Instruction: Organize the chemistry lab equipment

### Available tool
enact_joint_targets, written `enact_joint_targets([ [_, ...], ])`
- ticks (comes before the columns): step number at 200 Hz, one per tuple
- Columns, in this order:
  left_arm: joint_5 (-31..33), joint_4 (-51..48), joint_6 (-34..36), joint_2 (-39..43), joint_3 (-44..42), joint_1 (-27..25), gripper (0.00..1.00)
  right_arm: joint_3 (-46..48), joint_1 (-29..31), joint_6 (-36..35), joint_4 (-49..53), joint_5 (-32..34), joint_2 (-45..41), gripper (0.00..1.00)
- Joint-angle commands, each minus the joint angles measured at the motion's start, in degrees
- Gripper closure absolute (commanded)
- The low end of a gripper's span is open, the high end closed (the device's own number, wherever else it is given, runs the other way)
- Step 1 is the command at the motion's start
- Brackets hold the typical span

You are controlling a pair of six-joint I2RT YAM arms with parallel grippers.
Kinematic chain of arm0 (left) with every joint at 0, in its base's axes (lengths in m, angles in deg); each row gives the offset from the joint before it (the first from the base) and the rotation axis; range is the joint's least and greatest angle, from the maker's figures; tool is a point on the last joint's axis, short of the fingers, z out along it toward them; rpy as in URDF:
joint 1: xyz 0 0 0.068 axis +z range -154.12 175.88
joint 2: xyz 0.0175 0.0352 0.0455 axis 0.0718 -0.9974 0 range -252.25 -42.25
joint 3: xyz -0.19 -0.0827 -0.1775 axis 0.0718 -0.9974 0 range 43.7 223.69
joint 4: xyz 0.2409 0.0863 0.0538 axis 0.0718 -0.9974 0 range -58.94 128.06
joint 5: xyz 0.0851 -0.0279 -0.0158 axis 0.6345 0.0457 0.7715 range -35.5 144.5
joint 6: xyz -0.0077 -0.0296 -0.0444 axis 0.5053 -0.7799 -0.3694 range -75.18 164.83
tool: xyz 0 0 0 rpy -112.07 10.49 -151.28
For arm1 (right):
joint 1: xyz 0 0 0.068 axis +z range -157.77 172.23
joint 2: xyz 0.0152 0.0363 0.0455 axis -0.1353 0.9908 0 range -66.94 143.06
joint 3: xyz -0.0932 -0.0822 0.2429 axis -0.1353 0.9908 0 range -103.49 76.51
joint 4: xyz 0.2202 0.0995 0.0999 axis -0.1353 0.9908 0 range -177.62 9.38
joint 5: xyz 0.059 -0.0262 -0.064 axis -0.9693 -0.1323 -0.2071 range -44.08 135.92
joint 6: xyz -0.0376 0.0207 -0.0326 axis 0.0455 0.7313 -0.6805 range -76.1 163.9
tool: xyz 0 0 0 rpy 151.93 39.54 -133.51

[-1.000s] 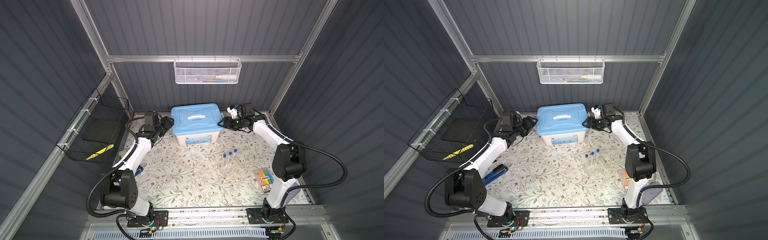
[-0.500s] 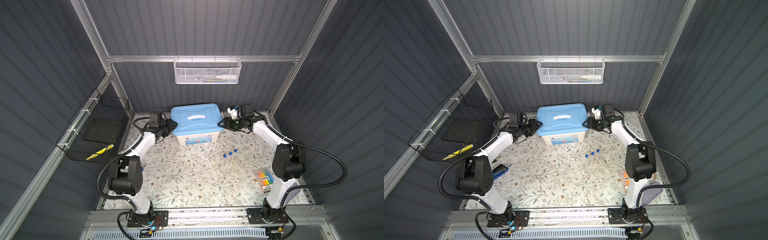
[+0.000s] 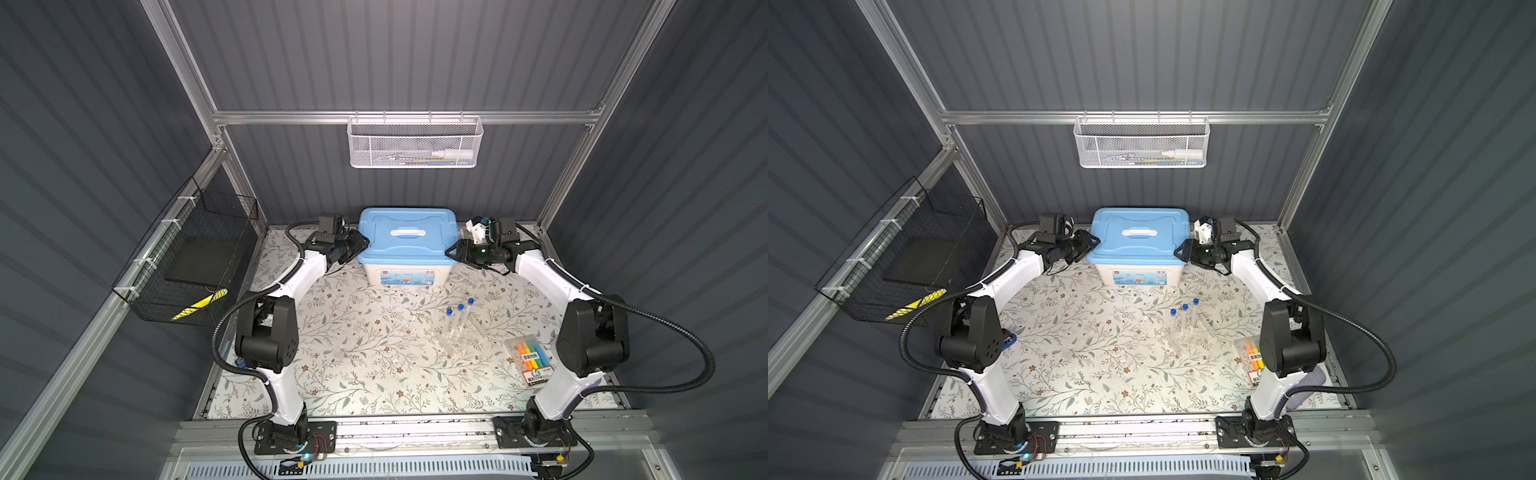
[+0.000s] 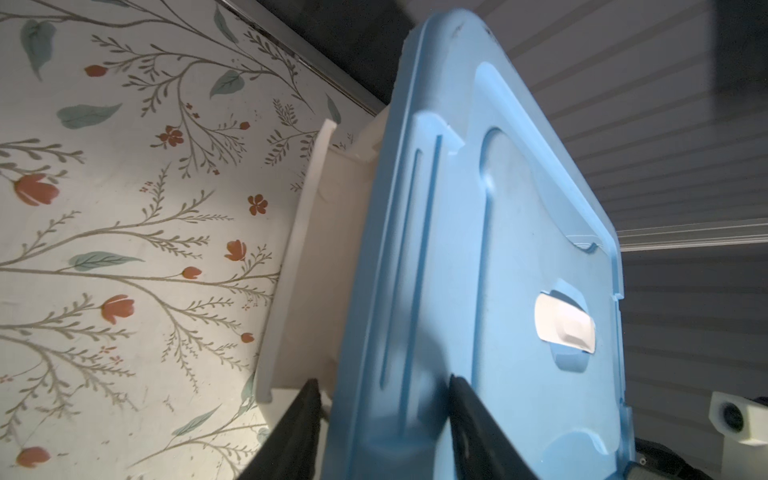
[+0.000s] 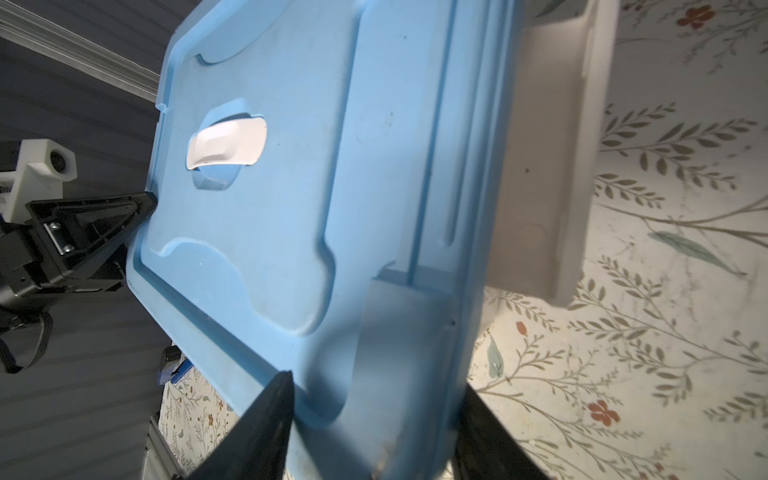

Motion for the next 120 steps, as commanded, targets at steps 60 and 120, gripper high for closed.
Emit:
enact_joint_targets([
  [60, -1.6, -2.6, 0.7, 4.9, -1.6, -3.0, 0.40, 4.0, -0.9, -1.2, -1.2, 1.9, -5.3, 0.28],
  [120, -2.3, -4.6, 2.5, 7.1, 0.8, 2.8, 0.01, 3.4, -5.3, 0.0, -2.9, 0.2, -6.6, 0.14],
])
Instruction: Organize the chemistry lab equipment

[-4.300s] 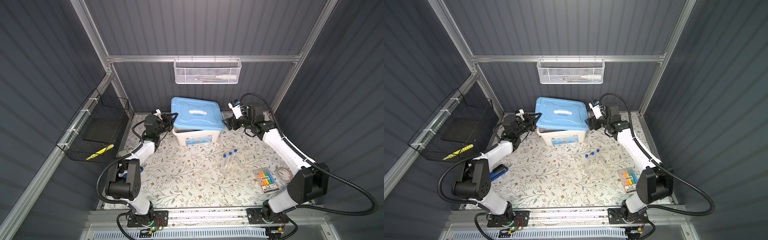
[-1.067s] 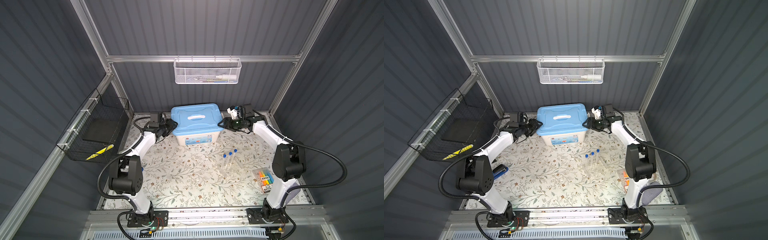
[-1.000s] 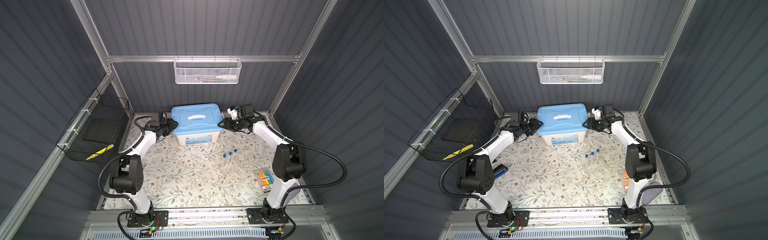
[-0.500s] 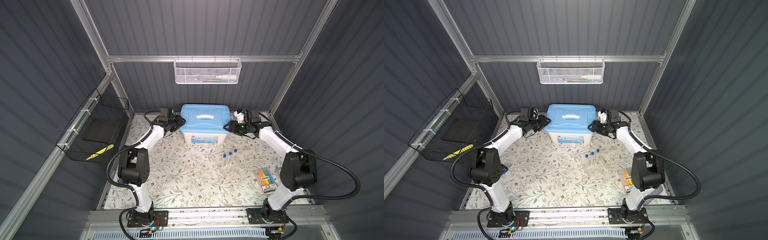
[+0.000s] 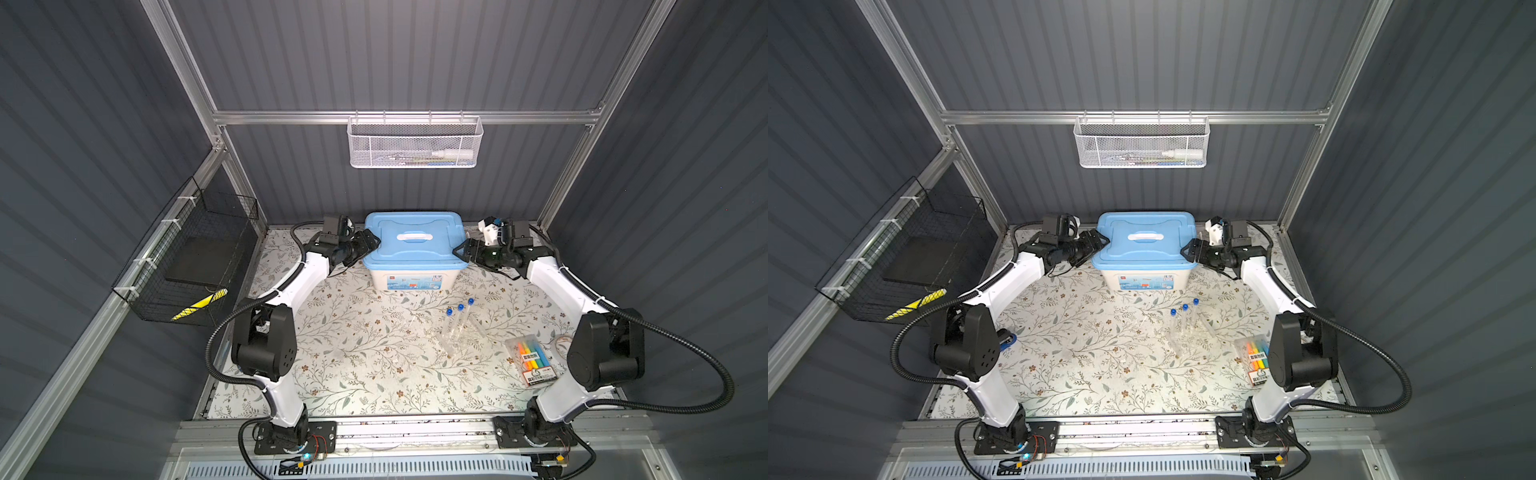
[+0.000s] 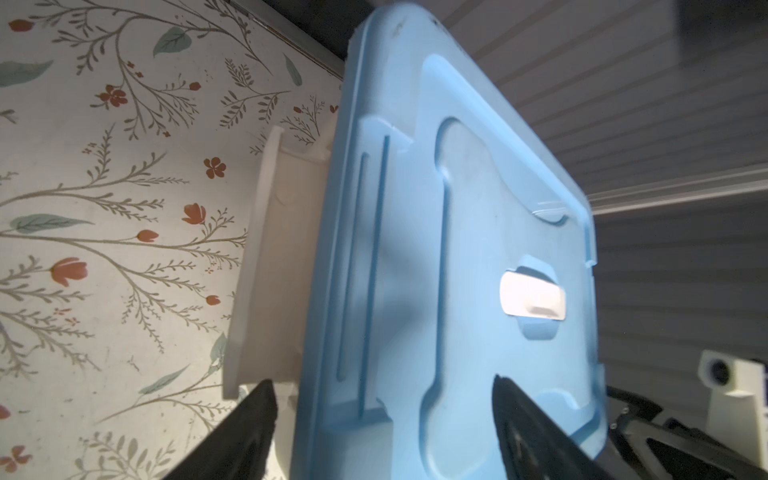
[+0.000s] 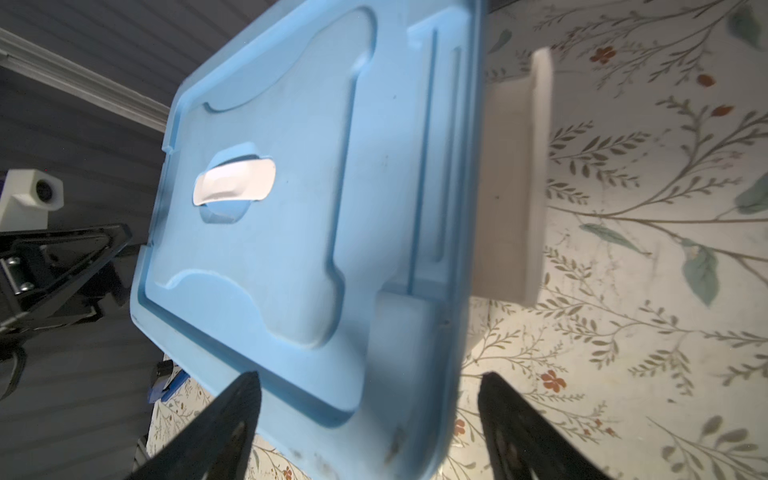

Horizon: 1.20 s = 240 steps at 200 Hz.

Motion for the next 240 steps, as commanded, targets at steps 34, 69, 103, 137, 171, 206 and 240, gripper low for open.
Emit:
enact_joint_targets([
  [34, -1.4, 0.0, 3.8, 2.1, 1.6, 6.5, 0.00, -0.5, -3.1, 1.2, -3.6, -1.7, 0.1, 0.12],
  [69, -7.8, 6.2, 2.3, -1.4, 1.2, 7.9, 0.00, -2.5, -4.5, 3.4, -7.7, -5.7, 5.0, 0.12],
  [103, -15.0, 16.0, -1.8, -4.8, -0.2, 8.7, 0.00, -2.5, -5.4, 7.7, -14.5, -10.7, 8.3, 0.13],
  [137, -21.0, 27.3, -10.2, -8.0, -2.1, 9.1, 0.01, -2.4, -5.4, 10.4, -18.5, -14.5, 9.1, 0.13],
  [171, -21.4, 29.5, -12.4, -8.4, -2.0, 9.1, 0.00, -2.0, -5.4, 11.6, -19.5, -15.0, 8.5, 0.14],
  [206, -21.6, 30.5, -14.0, -8.5, -2.9, 9.1, 0.00, -2.7, -5.4, 12.7, -19.9, -15.7, 8.8, 0.15],
  [240, -21.3, 33.3, -16.2, -7.7, -3.3, 9.1, 0.00, -3.1, -5.4, 14.1, -20.6, -16.7, 8.8, 0.16],
])
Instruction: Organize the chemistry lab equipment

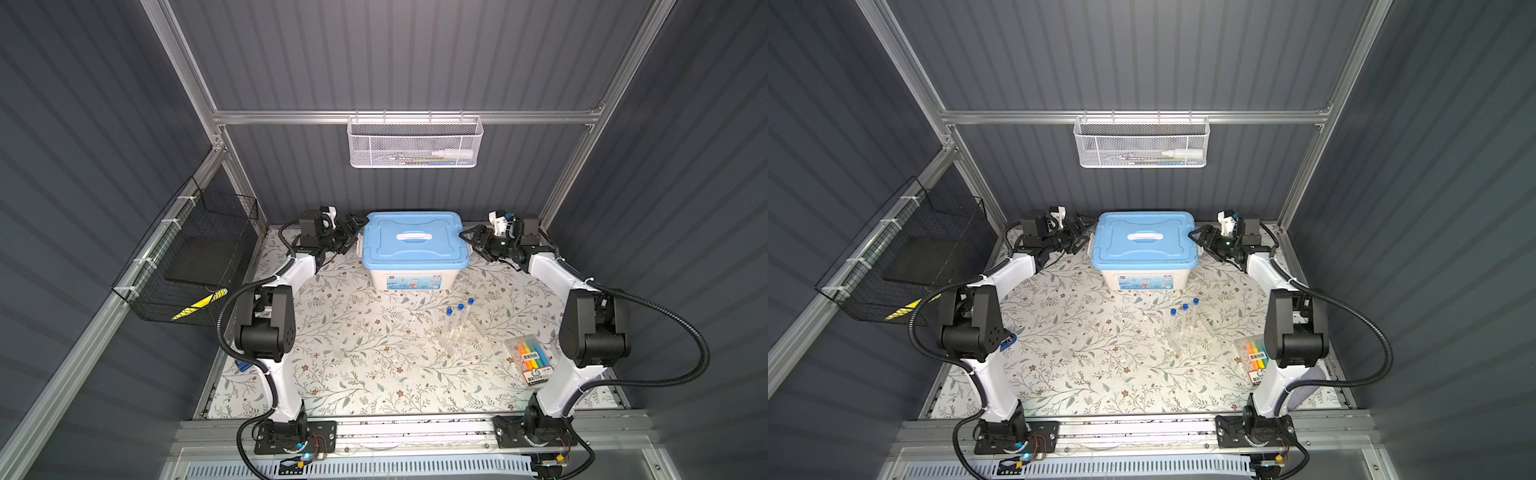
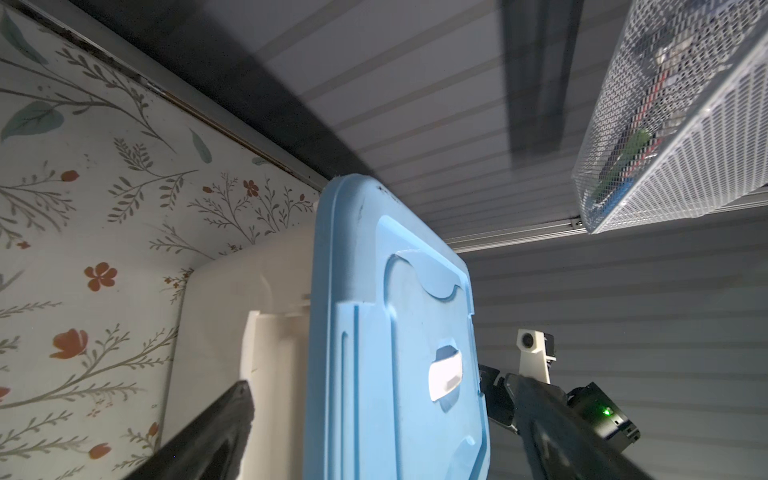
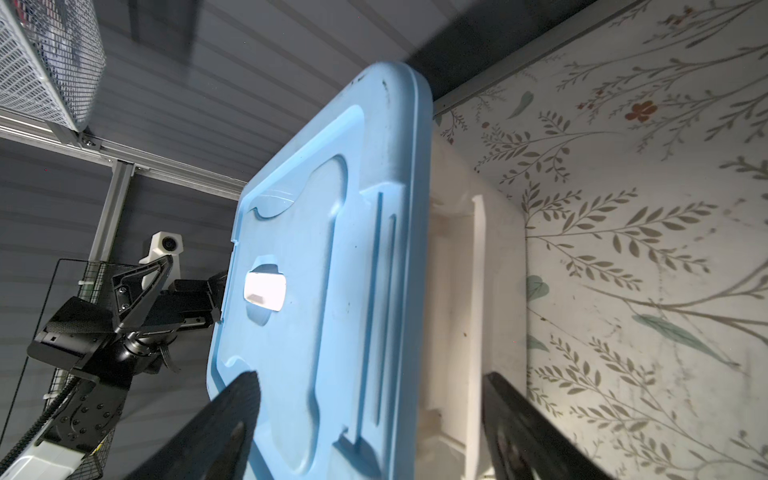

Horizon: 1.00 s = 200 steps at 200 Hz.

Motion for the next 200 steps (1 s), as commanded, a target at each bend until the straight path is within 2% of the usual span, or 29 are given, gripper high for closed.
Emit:
enact_joint_targets([
  [1, -1.2, 3.2, -2.2, 1.0, -0.6, 0.3, 0.01, -1.7, 0.4, 1.6, -2.6, -3.2, -0.7, 0.16],
  [64, -1.3, 5.8, -4.5, 1.4, -3.0, 0.3, 0.01, -1.7, 0.6, 3.0, -3.2, -3.0, -1.9, 0.18],
  [200, -1.1, 4.9, -3.4, 2.7, -3.4, -0.7, 0.01, -3.1, 2.0, 3.7, -2.0, -1.3, -2.7, 0.19],
])
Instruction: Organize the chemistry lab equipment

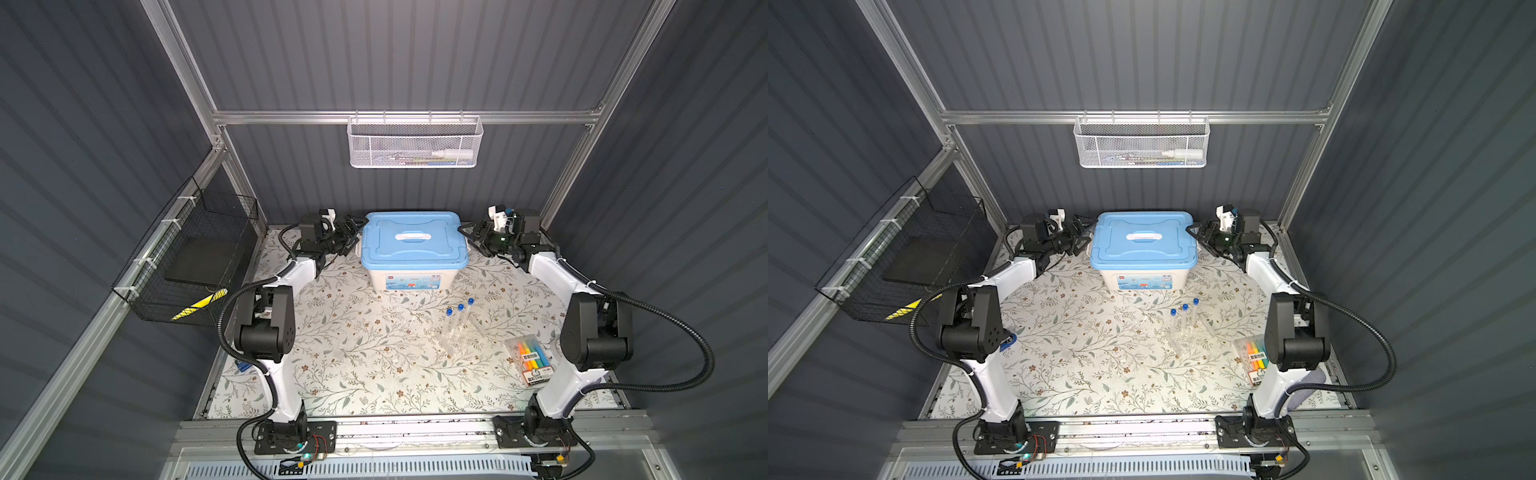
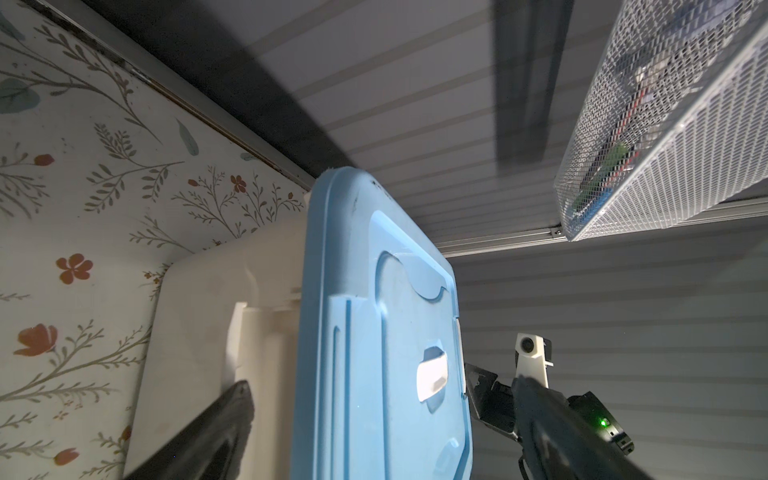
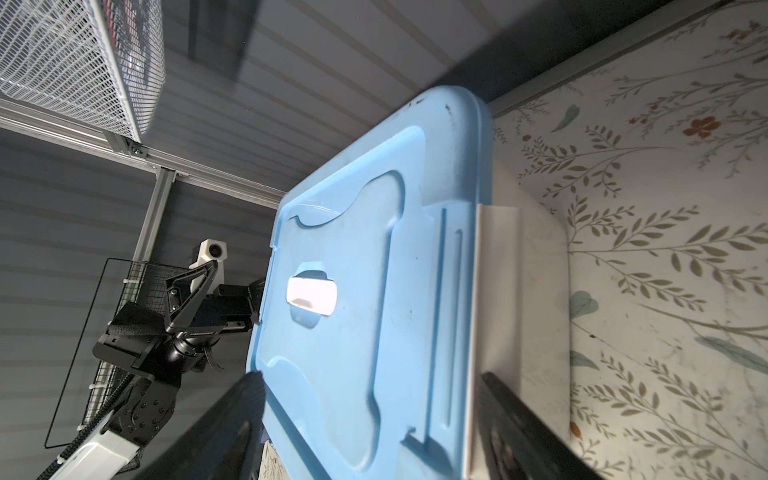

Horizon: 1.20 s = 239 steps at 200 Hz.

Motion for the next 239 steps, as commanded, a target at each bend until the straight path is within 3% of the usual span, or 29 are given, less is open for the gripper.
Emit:
enact_joint_targets([
  [1, -0.7, -0.5, 0.6, 2.3, -0.3, -0.6, 0.01, -2.2, 0.8, 0.2, 0.2, -0.2, -1.1, 0.19],
  [115, 0.0, -1.0, 1.3, 1.5, 0.2, -3.0, 0.01, -4.6, 2.3, -2.7, 6.3, 2.5, -0.6, 0.20],
  [239, 4.6, -13.0, 8.7, 6.9, 1.5, 0.3, 0.00, -4.4, 0.1, -4.2, 6.9, 2.9, -1.6, 0.18],
])
